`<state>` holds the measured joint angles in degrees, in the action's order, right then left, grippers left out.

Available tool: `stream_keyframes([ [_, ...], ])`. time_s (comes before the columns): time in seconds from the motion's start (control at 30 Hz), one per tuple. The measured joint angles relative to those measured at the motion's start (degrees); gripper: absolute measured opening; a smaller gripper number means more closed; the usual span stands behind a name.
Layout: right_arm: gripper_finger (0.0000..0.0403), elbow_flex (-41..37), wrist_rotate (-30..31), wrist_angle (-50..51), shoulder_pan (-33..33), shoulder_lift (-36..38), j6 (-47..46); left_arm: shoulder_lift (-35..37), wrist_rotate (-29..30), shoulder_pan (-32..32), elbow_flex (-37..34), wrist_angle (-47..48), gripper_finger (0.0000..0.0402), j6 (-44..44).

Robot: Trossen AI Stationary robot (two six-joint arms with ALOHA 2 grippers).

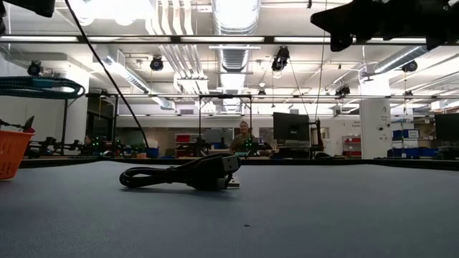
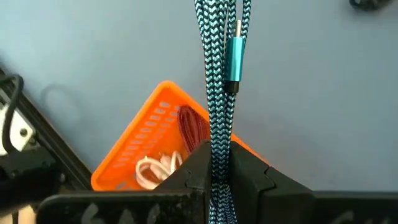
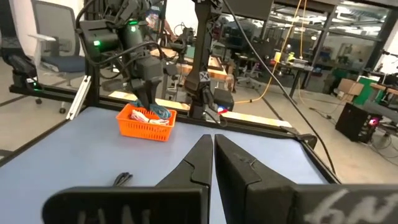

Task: Pick and place USB-C Cables
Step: Put the blue charger cable into the orange bin

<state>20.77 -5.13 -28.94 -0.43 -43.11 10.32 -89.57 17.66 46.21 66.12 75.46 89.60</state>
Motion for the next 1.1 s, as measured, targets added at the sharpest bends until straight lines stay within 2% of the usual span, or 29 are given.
stream_keyframes([
  [0.47,0.0009,-0.2,0.1,1.9,0.0,-0.1,-3.0,-0.1,-1.3,0.3,-0.3,0.1,0.0021,1.7],
  [0.67,0.0009,-0.2,0.1,2.2,0.0,-0.1,-4.4,-0.1,-5.9,0.4,-1.5,0.5,0.0021,1.9],
  [0.83,0.0009,-0.3,0.1,2.9,0.0,-0.1,-4.4,0.0,-11.3,0.3,-4.8,0.6,0.0023,7.7],
  [0.97,0.0009,0.2,0.1,3.0,0.0,-0.1,-4.2,0.0,-12.7,0.5,-6.3,0.3,0.0043,11.8],
  [1.1,0.0009,0.6,0.1,3.0,0.0,-0.1,-3.6,0.1,-12.7,0.4,-6.6,-0.1,0.0077,12.1],
])
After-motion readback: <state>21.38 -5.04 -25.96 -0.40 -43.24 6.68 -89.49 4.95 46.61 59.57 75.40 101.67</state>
